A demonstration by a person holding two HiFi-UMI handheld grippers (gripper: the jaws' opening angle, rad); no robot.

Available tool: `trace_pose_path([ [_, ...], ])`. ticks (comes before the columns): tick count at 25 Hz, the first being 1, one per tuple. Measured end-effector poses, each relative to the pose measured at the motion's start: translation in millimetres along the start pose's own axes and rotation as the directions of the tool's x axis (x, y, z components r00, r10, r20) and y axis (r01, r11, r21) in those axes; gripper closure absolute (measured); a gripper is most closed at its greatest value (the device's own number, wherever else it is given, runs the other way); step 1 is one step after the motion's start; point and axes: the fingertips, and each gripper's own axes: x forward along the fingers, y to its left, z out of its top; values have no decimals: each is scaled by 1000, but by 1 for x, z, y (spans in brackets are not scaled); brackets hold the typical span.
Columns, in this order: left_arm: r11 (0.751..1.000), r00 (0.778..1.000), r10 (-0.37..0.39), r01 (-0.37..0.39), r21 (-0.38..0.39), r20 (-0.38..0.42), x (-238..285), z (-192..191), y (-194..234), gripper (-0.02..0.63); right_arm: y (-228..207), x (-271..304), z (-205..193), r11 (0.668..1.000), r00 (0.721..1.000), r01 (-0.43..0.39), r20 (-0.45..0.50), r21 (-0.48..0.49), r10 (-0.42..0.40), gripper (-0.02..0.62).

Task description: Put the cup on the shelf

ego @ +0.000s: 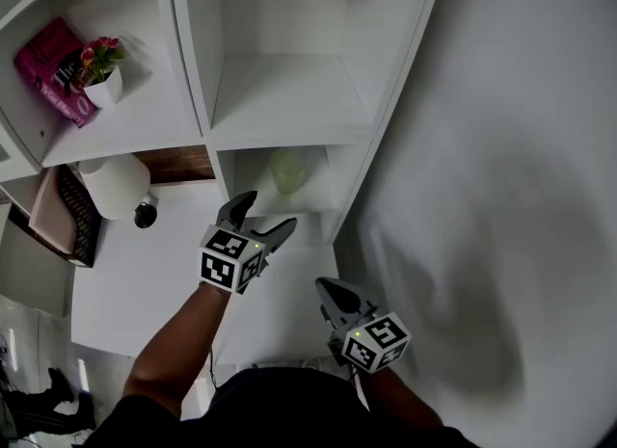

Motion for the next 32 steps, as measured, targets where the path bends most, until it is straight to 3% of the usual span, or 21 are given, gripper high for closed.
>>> trace_pose_path([
  [5,998,998,-63,63,-28,7,-31,-7,-14,221,17,3,-1,1000,1000,9,26,-6,-9,591],
  [8,997,997,-76,77,-14,16,-52,-11,-20,374,27,4,-3,1000,999,17,32,-4,-16,591],
  [14,994,993,-109,109,-13,33,-88,-20,-28,529,42,3,-5,999,998,43,53,-9,-42,591],
  [17,993,992,-118,119,-27,43,-102,-23,-30,574,47,4,-4,998,996,56,75,-17,-54,591],
  [32,983,986,-160,163,-79,35,-150,-61,-49,598,66,4,-16,996,994,80,74,-34,-77,592],
])
